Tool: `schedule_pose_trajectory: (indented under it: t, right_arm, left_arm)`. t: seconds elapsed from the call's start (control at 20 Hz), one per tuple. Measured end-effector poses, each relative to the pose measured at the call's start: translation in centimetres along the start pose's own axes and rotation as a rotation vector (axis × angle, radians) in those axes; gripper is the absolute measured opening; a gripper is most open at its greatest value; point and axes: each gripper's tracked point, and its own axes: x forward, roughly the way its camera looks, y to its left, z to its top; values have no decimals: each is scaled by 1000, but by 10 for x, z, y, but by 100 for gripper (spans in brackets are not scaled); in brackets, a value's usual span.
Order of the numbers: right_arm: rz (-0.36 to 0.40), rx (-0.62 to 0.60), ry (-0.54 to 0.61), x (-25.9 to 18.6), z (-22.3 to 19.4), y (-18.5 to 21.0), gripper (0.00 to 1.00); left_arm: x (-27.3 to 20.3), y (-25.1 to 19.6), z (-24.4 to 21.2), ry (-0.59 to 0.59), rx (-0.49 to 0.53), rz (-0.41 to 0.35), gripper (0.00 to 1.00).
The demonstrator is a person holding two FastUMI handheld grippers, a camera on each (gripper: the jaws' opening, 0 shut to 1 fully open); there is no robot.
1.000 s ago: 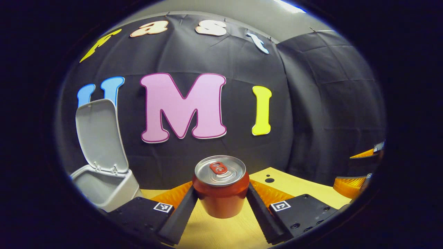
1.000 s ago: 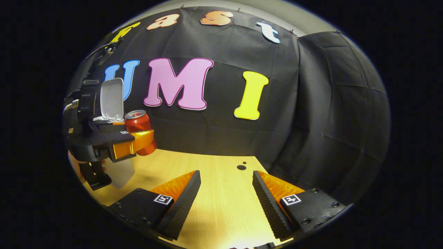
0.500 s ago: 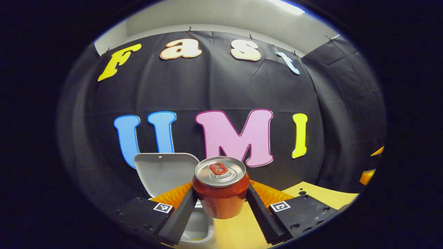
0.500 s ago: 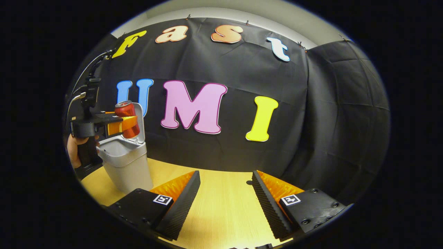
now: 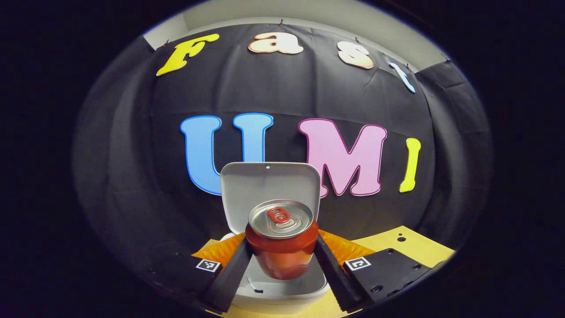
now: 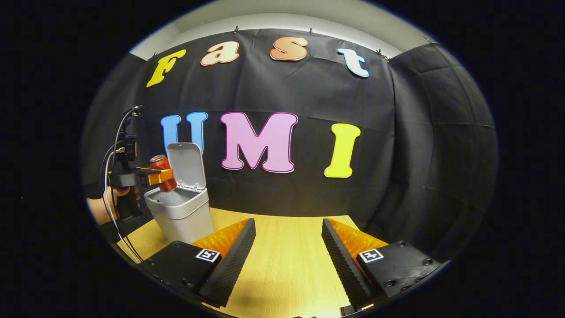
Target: Press the lid of the desktop garbage bin to open it, pick up the crumpled paper on the desktop and throw it into the bin, then pick up the pop can on the desktop and drop it into the bin, and finally close the garbage bin lid.
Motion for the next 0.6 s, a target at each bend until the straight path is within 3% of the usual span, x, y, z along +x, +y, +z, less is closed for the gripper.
schedule_pose_trajectory:
  t: [0.6]
  right_arm:
    - [-12, 38, 28, -19, -8, 2, 98]
  left_arm:
    - [18, 34, -30, 100, -10, 53, 92]
